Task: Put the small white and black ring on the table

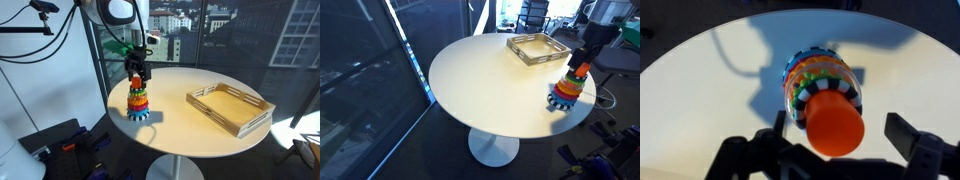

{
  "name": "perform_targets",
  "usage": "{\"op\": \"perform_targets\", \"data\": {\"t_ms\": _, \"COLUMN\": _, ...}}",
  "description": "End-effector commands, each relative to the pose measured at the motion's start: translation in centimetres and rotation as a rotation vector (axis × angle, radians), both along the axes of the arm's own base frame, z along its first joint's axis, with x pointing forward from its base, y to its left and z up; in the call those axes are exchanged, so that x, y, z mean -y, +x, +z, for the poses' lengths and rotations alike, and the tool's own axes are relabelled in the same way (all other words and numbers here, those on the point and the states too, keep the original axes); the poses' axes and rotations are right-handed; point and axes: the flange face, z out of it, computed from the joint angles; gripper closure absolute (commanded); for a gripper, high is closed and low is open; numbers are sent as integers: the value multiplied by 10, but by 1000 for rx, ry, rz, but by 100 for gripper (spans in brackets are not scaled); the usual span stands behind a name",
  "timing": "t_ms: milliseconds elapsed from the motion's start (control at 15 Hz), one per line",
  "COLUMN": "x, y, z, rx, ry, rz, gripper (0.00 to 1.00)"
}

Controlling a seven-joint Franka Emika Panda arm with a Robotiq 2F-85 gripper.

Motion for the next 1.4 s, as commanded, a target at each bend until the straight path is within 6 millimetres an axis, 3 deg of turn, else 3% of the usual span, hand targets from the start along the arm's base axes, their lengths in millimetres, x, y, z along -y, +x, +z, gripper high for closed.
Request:
{"op": "perform_targets", "data": {"t_ms": 0, "x": -3, "y": -1, "z": -1, "rx": 11, "ry": -22, "rz": -10, "gripper": 0}}
{"op": "perform_targets", "data": {"t_ms": 133, "x": -4, "y": -1, "z": -2, "rx": 9, "ry": -27, "rz": -8, "gripper": 0}}
{"op": "perform_targets", "data": {"t_ms": 267, "x": -4, "y": -1, "z": -2, "rx": 7, "ry": -32, "rz": -2, "gripper": 26}}
{"op": "perform_targets", "data": {"t_ms": 533, "x": -3, "y": -1, "z": 1, "rx": 10, "ry": -40, "rz": 5, "gripper": 59}}
{"op": "perform_targets", "data": {"t_ms": 1333, "x": -7, "y": -6, "z": 37, "rx": 27, "ry": 3, "rz": 34, "gripper": 59}}
